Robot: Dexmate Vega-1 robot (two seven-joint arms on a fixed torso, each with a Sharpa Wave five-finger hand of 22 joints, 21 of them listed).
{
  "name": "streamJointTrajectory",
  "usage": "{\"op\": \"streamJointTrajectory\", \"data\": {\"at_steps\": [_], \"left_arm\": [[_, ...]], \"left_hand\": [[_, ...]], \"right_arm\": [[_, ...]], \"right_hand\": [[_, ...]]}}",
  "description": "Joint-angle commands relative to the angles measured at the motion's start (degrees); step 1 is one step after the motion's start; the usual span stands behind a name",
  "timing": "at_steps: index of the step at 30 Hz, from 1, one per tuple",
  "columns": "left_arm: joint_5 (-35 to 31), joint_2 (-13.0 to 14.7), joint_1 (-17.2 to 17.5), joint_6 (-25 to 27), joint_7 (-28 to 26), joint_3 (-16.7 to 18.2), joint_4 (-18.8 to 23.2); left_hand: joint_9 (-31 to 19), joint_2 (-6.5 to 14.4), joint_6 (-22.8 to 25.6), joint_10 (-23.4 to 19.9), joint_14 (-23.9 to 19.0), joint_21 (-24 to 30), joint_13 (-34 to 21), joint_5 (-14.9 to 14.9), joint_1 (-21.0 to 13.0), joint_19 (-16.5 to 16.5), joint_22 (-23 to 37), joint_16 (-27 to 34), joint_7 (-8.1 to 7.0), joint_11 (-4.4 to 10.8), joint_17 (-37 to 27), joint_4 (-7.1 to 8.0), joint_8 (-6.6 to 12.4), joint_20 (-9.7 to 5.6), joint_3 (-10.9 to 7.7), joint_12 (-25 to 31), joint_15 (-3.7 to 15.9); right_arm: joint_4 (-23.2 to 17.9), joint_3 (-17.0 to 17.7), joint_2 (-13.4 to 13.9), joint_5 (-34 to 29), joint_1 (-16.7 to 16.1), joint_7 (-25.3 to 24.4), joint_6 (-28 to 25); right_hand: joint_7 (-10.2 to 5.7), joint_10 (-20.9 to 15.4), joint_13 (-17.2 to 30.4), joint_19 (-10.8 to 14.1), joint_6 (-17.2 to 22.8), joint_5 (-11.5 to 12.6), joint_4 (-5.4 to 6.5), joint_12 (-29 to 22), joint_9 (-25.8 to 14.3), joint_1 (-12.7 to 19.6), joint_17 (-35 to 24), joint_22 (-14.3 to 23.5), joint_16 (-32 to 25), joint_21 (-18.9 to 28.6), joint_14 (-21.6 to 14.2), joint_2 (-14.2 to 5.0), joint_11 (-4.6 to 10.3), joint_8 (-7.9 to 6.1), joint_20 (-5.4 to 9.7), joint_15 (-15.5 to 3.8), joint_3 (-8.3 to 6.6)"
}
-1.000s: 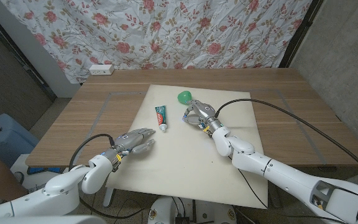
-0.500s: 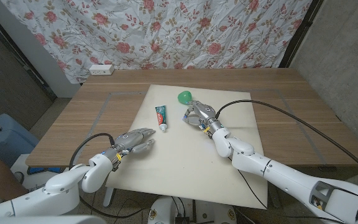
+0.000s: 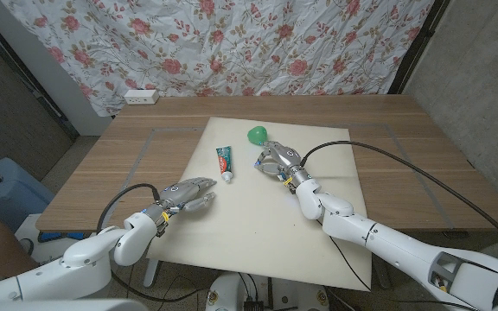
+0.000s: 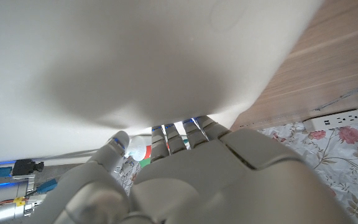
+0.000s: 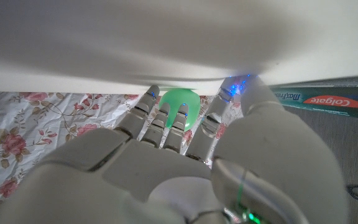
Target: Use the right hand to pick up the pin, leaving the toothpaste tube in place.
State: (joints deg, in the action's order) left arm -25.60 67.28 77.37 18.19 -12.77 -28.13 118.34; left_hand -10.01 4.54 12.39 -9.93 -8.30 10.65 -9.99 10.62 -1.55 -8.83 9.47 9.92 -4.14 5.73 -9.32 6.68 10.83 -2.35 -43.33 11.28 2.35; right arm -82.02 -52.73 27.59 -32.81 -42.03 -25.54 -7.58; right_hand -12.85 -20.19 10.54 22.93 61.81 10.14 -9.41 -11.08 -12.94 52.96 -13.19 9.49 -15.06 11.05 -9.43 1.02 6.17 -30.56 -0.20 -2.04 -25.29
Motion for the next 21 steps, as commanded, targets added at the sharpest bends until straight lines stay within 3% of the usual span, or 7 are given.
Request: {"op": "streamJointTrajectory", "data": {"at_steps": [1, 21], "left_arm": [[0.47, 0.23, 0.18, 0.67, 0.26, 0.04, 0.34], [0.7, 0.89, 0.52, 1.64, 0.47, 0.22, 1.26]], "left_hand": [[-0.15, 4.6, 0.72, -0.82, -0.58, 0.21, -0.16, 0.0, -0.51, -0.78, 0.12, 0.26, 0.14, -0.03, -0.2, -0.29, 0.23, -6.54, -0.32, 0.26, 4.17], [-0.17, 4.64, 1.72, -1.24, -0.87, 0.2, -0.18, -0.05, -0.67, -0.9, 0.11, 0.21, -0.06, -0.06, -0.19, -0.68, 0.33, -6.45, -0.75, 0.22, 4.11]], "right_arm": [[1.97, 0.54, -0.37, 2.34, -0.43, -1.82, 2.58], [1.41, 1.66, 0.16, 3.29, -1.68, -4.0, 3.94]], "right_hand": [[0.05, -0.23, 0.12, 0.27, 0.39, 0.08, 0.06, -0.08, -0.19, 0.47, -0.3, 0.21, -0.37, 0.01, -0.46, 0.03, 0.18, -0.36, 0.18, -0.97, 0.03], [0.02, -0.12, 0.14, 0.22, 0.25, 0.0, 0.33, 0.0, 0.0, 0.04, -0.45, 0.23, -0.43, -0.04, -0.45, -0.06, 0.37, 0.0, 0.35, -1.37, 0.22]]}}
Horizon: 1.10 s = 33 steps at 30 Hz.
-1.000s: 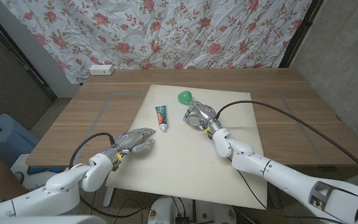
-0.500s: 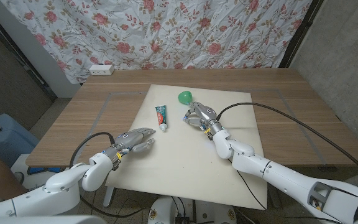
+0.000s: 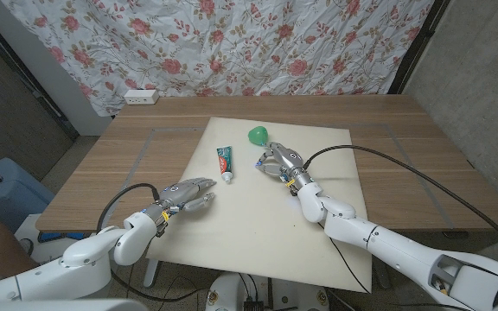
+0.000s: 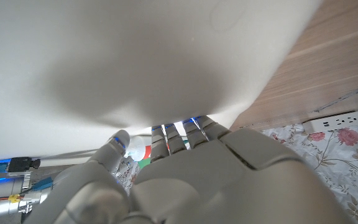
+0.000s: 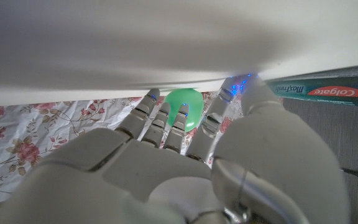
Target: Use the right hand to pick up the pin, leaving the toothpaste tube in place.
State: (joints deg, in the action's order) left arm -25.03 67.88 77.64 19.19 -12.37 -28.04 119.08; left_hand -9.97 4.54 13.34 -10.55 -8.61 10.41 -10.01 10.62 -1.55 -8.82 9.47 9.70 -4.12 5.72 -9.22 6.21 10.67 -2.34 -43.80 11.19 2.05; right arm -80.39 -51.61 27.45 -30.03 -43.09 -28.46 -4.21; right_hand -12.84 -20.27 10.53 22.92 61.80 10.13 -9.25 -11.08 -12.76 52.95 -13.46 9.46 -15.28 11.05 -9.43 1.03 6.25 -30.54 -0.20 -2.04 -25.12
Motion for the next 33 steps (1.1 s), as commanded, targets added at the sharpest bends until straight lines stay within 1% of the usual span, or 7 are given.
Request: {"op": "streamJointTrajectory", "data": {"at_steps": [1, 14, 33], "left_arm": [[0.12, 0.3, 0.29, 0.68, 0.05, 0.11, 0.56], [0.75, 0.73, 1.51, 2.12, -0.76, 0.62, 1.36], [1.01, 0.62, 1.0, 1.72, -0.93, 0.22, 0.82]], "left_hand": [[-0.22, 4.63, 0.8, -0.63, -0.58, 0.44, -0.16, -0.05, -0.67, -0.91, 0.11, 0.43, -0.06, -0.07, -0.29, -0.23, 0.48, -6.48, -0.3, 0.3, 4.39], [-0.23, 4.59, 0.98, -0.79, -0.79, 0.44, -0.16, -0.1, -0.82, -1.02, 0.11, 0.41, 0.05, -0.33, -0.25, -0.62, 0.36, -6.53, -0.58, 0.24, 4.59], [-0.25, 4.61, 1.08, -0.99, -0.95, 0.46, -0.17, -0.15, -1.02, -1.2, 0.11, 0.36, 0.07, -0.1, -0.23, -1.1, 0.22, -6.55, -0.96, 0.18, 4.53]], "right_arm": [[-0.3, 0.57, 0.36, 0.48, -0.68, -1.1, 0.55], [-1.15, 0.97, 1.0, 0.55, -1.09, -0.46, 0.03], [-2.24, 1.06, 1.8, 0.15, -1.67, 0.4, -1.21]], "right_hand": [[0.01, -0.01, 0.14, 0.2, 0.26, 0.01, 0.17, 0.01, -0.16, 0.05, -0.19, 0.25, -0.21, -0.05, -0.45, -0.08, 0.29, 0.01, 0.38, -1.35, 0.06], [0.0, -0.03, 0.14, 0.24, 0.26, 0.0, 0.18, 0.02, -0.06, 0.0, -0.27, 0.26, -0.23, -0.05, -0.4, -0.18, 0.35, 0.2, 0.43, -1.39, 0.1], [-0.01, 0.15, 0.14, 0.31, 0.11, -0.01, 0.11, 0.09, 0.07, 0.04, -0.35, 0.26, -0.29, -0.03, -0.46, -0.17, 0.3, 0.48, 0.45, -1.39, 0.15]]}}
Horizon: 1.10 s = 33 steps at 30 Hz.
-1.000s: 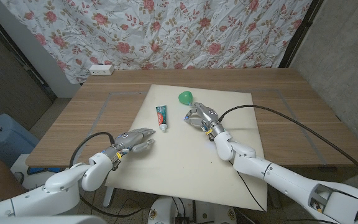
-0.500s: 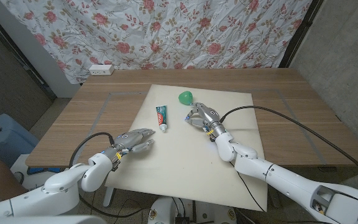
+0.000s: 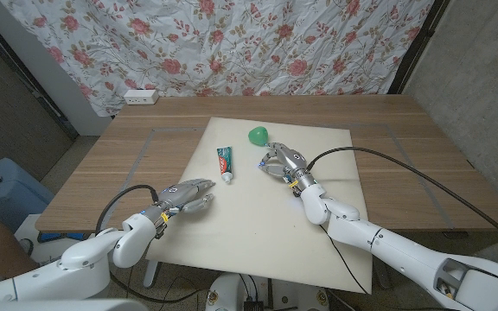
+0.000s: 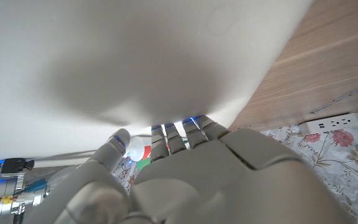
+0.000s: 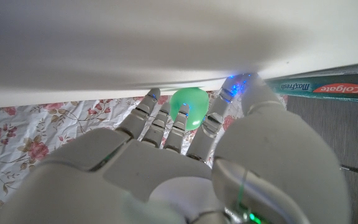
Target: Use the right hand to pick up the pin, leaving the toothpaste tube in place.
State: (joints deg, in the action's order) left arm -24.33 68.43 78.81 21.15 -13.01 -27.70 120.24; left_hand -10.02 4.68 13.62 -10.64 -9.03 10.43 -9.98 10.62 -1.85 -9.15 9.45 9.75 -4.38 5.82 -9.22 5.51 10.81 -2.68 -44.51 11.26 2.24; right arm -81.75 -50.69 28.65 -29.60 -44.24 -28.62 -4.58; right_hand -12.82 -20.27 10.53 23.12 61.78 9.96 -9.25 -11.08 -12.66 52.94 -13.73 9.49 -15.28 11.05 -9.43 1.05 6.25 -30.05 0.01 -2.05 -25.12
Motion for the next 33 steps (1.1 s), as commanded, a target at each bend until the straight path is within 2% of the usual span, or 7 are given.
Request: {"op": "streamJointTrajectory", "data": {"at_steps": [1, 33], "left_arm": [[0.32, 0.01, -0.14, 0.06, -0.27, -0.12, -0.26], [0.97, 0.08, -0.07, 0.37, -0.75, -0.14, -0.43]], "left_hand": [[-0.2, 4.47, 0.82, -0.87, -0.55, 0.44, -0.2, -0.15, -0.72, -0.87, 0.14, 0.3, 0.37, -0.21, -0.23, -0.41, 0.08, -6.2, -0.27, 0.1, 4.37], [-0.24, 4.57, 1.09, -1.28, -0.84, 0.44, -0.22, -0.25, -0.78, -1.1, 0.14, 0.3, 0.41, -0.25, -0.27, -0.83, -0.03, -6.12, -0.84, 0.06, 4.37]], "right_arm": [[-0.91, 0.12, 0.68, -0.32, -0.53, 0.6, -0.83], [-1.38, -0.07, 1.63, -0.9, -0.37, 2.72, -1.08]], "right_hand": [[-0.03, 0.14, 0.15, 0.12, 0.13, 0.16, 0.11, 0.09, -0.03, 0.05, -0.08, 0.23, -0.29, -0.03, -0.46, -0.18, 0.3, -0.01, 0.23, -1.4, 0.15], [-0.08, 0.74, 0.15, 0.39, -0.75, 0.17, -0.3, 0.25, 0.24, 0.45, -0.21, 0.24, -0.34, 0.03, -0.5, 0.51, 0.29, 0.79, 0.26, -1.06, 0.38]]}}
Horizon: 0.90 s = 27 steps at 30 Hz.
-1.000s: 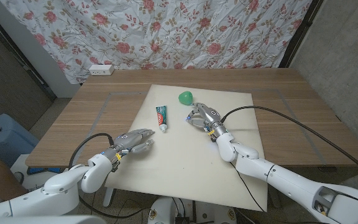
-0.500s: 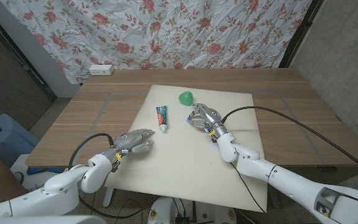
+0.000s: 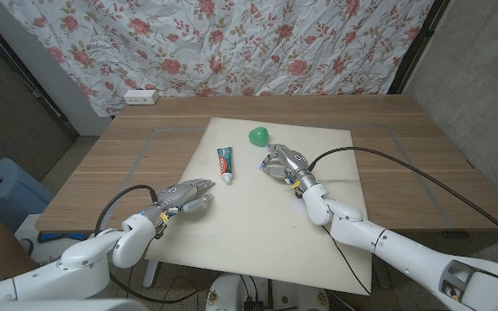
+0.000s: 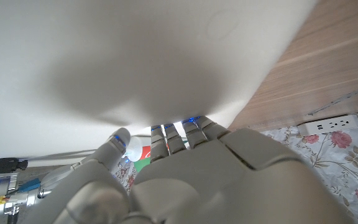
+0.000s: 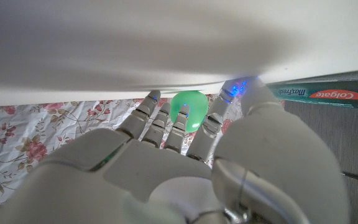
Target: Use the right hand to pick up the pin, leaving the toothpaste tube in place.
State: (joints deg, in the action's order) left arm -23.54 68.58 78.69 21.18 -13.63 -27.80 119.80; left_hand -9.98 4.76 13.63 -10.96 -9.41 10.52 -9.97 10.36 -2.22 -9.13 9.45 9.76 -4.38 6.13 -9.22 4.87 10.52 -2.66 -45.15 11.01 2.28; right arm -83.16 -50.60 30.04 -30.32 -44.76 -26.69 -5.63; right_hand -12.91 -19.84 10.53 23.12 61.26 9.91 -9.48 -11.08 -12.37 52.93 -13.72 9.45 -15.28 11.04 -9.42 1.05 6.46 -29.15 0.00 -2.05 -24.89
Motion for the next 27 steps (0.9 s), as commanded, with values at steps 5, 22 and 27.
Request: {"op": "streamJointTrajectory", "data": {"at_steps": [5, 22, 27], "left_arm": [[0.05, -0.19, -0.13, 0.63, -0.03, -0.18, 0.0], [0.35, 0.4, 0.26, 0.25, -0.4, -0.07, 0.07], [0.24, 0.25, 0.07, 0.27, -0.35, -0.17, -0.05]], "left_hand": [[-0.28, 4.5, 1.14, -1.01, -0.51, 0.35, -0.23, 0.0, -0.4, -1.17, 0.15, 0.29, 0.45, -0.55, -0.28, -0.24, 0.25, -6.12, -0.28, 0.3, 4.29], [-0.29, 4.52, 1.13, -1.06, -0.65, 0.35, -0.24, -0.04, -0.36, -1.28, 0.15, 0.29, 0.47, -0.61, -0.3, -0.34, 0.18, -6.08, -0.5, 0.25, 4.31], [-0.3, 4.52, 1.14, -1.23, -0.67, 0.35, -0.25, -0.05, -0.35, -1.3, 0.15, 0.29, 0.44, -0.53, -0.31, -0.36, 0.17, -6.06, -0.57, 0.29, 4.32]], "right_arm": [[-0.24, -0.06, 0.4, -0.18, 0.1, 0.84, 0.1], [-0.17, -0.04, 0.41, -0.41, 0.38, 0.74, 1.77], [-0.46, 0.08, 0.68, -0.49, 0.24, 0.89, 2.03]], "right_hand": [[0.01, 0.32, 0.16, 0.48, -0.48, 0.23, -0.12, 0.23, -0.02, 0.58, -0.26, 0.28, -0.37, 0.06, -0.56, 0.65, -0.02, 0.05, 0.27, -0.99, 0.19], [0.12, 1.46, 0.19, 0.22, -3.2, 0.26, -0.01, 0.46, 0.02, -0.02, -0.34, 0.29, -0.18, -0.08, -0.21, 2.41, -0.54, 1.28, -0.29, -0.3, 1.17], [0.13, 1.96, 0.2, 0.07, -4.16, 0.35, 0.12, 0.54, 0.05, -0.33, -0.38, 0.3, -0.13, -0.12, -0.15, 2.83, -0.74, 1.73, -0.37, 0.04, 1.44]]}}
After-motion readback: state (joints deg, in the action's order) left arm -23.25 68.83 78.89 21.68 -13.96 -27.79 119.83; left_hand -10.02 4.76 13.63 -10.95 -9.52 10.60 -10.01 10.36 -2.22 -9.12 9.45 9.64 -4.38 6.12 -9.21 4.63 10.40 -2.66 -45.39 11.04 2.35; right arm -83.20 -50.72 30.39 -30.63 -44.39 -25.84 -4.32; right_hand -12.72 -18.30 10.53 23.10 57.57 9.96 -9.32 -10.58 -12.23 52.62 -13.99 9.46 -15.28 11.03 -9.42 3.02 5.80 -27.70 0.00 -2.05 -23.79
